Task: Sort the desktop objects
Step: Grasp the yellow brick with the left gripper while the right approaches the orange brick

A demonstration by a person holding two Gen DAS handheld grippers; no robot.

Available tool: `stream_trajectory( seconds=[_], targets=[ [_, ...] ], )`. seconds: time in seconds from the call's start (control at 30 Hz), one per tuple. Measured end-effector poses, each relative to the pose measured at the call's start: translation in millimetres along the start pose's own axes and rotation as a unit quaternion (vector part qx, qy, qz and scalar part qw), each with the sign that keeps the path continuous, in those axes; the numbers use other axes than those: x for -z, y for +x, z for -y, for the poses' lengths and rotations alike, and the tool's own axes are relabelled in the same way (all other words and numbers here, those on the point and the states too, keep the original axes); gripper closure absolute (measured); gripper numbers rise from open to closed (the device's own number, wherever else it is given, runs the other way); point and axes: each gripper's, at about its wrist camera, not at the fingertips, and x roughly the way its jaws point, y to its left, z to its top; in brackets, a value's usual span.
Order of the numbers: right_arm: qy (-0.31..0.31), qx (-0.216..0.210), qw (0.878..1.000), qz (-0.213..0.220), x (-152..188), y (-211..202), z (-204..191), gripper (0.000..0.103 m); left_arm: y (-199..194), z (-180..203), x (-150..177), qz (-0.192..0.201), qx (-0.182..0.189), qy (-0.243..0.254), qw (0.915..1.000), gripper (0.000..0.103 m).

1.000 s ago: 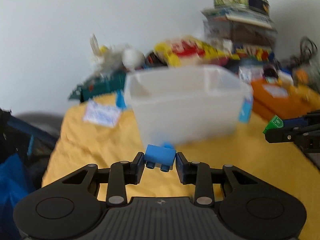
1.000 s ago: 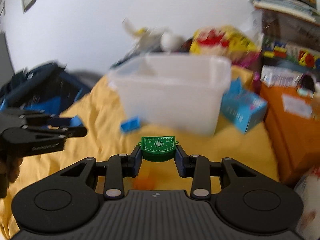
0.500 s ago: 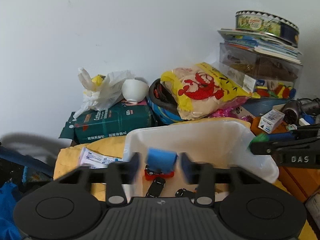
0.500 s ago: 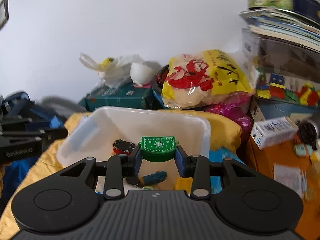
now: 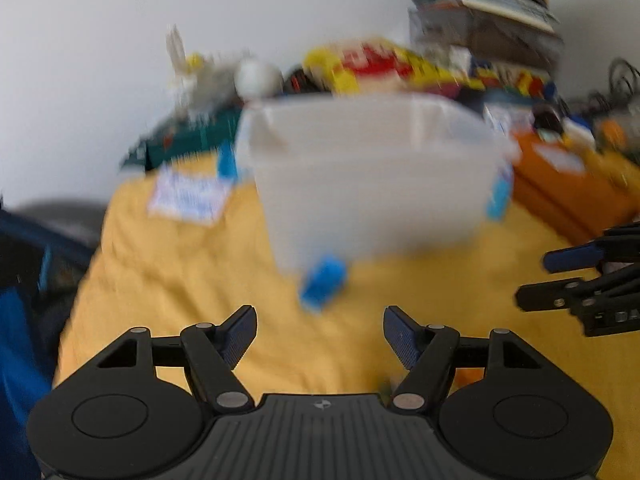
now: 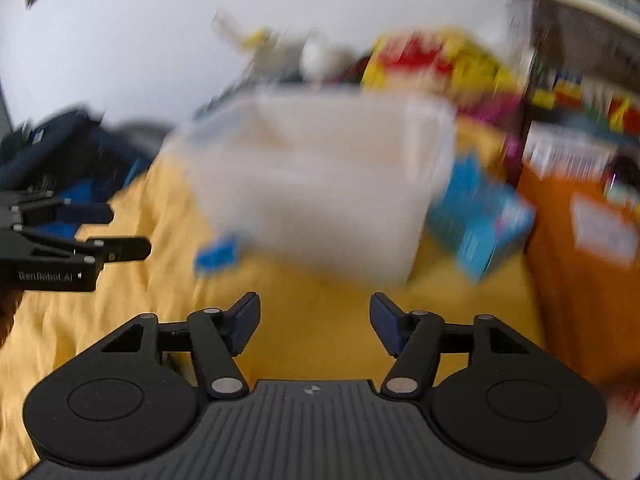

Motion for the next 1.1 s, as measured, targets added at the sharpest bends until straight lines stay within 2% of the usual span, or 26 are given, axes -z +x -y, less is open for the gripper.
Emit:
stream_trajectory(
  seconds=[0.03, 0.1, 0.2, 0.3, 0.47, 0.6, 0.63, 0.73, 0.83, 0.97, 1.0, 1.07, 1.1],
  targets=[
    [0.000, -0.006, 1.000, -0.012, 11.5, 3.4, -5.1, 0.046, -1.4, 2.3, 13.6, -0.008, 0.006, 0.001, 0.9999, 0.030],
    [-0.001, -0.011, 0.999, -0.034, 30.7, 11.3, -16.2, 0.048, 0.9, 7.9, 34.5, -0.027, 0.012, 0.015, 0.9995, 0.031],
    [-0.016, -0.009, 0.999, -0.039, 40.8, 19.4, -29.0, 0.049, 7.6, 15.6, 48.9, -0.038, 0.017, 0.041, 0.9983, 0.032],
    [-0.022, -0.021, 0.998, -0.049, 41.3, 27.6, -37.6, 0.054, 17.7, 19.0, 52.3, -0.047, 0.012, 0.046, 0.9978, 0.037],
    [-0.042, -0.007, 0.998, -0.048, 42.2, 37.8, -46.2, 0.054, 23.3, 21.8, 49.5, -0.030, 0.006, 0.033, 0.9990, 0.037],
    [-0.021, -0.001, 0.999, -0.050, 38.2, 41.8, -41.7, 0.054, 22.8, 21.4, 47.9, -0.023, 0.021, 0.026, 0.9992, 0.037],
    [-0.018, 0.000, 0.998, -0.052, 37.9, 41.8, -40.1, 0.058, 22.6, 20.8, 48.0, -0.022, 0.024, 0.026, 0.9991, 0.037],
    [-0.010, 0.004, 0.998, -0.064, 43.7, 39.3, -33.8, 0.058, 25.3, 19.4, 48.3, -0.024, 0.023, 0.020, 0.9993, 0.037],
    [-0.031, 0.003, 0.997, -0.074, 53.9, 41.6, -36.3, 0.058, 29.5, 23.8, 45.9, -0.025, 0.031, 0.020, 0.9990, 0.037],
    [-0.050, 0.008, 0.997, -0.064, 48.9, 46.2, -44.0, 0.062, 35.1, 33.7, 44.1, -0.018, 0.029, 0.041, 0.9986, 0.045],
    [-0.055, 0.009, 0.996, -0.064, 47.8, 47.8, -44.9, 0.066, 36.7, 33.2, 42.8, -0.019, 0.032, 0.038, 0.9986, 0.050],
    [-0.056, 0.006, 0.996, -0.066, 47.0, 48.9, -44.7, 0.068, 39.0, 33.4, 40.9, -0.030, 0.041, 0.042, 0.9978, 0.065],
    [-0.055, 0.004, 0.996, -0.066, 47.1, 47.1, -43.9, 0.068, 37.8, 34.5, 41.4, -0.028, 0.040, 0.049, 0.9976, 0.065]
  ],
)
